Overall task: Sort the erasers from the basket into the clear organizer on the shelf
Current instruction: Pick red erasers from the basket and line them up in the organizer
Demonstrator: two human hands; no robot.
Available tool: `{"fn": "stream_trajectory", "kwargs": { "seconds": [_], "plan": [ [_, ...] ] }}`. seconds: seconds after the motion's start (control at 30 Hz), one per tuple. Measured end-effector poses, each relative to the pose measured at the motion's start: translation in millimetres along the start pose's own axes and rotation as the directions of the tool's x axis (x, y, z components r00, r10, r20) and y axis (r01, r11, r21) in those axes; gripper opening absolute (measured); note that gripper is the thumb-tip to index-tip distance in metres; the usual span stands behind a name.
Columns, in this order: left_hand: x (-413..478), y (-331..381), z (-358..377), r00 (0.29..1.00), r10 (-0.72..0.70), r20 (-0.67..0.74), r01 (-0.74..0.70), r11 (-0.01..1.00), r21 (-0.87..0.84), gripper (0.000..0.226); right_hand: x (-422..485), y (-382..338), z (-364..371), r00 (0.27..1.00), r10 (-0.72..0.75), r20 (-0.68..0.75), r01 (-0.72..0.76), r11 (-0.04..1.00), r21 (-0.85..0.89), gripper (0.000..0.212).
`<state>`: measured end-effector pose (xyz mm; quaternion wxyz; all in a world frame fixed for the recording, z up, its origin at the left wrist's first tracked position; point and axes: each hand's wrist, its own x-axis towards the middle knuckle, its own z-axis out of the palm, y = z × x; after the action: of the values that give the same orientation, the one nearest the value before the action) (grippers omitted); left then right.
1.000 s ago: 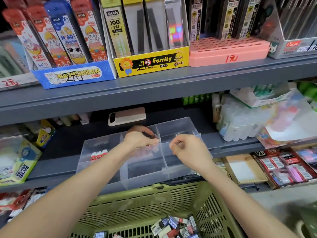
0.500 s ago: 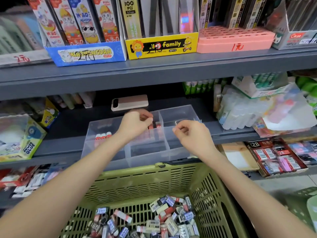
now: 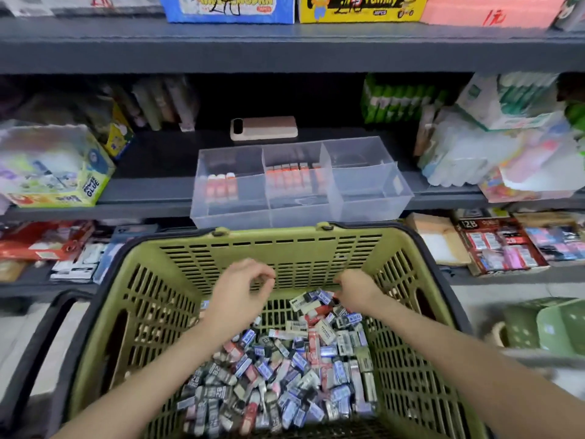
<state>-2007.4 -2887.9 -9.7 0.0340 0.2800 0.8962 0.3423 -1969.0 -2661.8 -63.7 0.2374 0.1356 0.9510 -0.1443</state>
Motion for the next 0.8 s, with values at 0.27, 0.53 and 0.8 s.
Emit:
{"fn": "stream_trajectory", "kwargs": {
  "seconds": [0.27,0.53,0.8],
  "plan": [
    [0.0,-31.9,104.0,0.859,-0.343,0.381,0.367,0.93,0.01,0.029,10.5,6.6,46.4,0.992,0.112,0.063,-0.119,0.985,0.124,0.018],
    [-1.8,-20.3,139.4,0.761,-0.542,0.357,0.556,0.828,0.071,0.044,7.5,12.6,54.2,0.987,0.144,0.067,-0.159,0.903,0.399,0.022],
    [-1.6,-30.7,131.6,0.791,-0.472,0.39,0.54,0.837,-0.083,0.019,7.3,13.2,54.6,0.976,0.181,0.119,-0.216,0.796,0.565,0.022]
  ]
}}
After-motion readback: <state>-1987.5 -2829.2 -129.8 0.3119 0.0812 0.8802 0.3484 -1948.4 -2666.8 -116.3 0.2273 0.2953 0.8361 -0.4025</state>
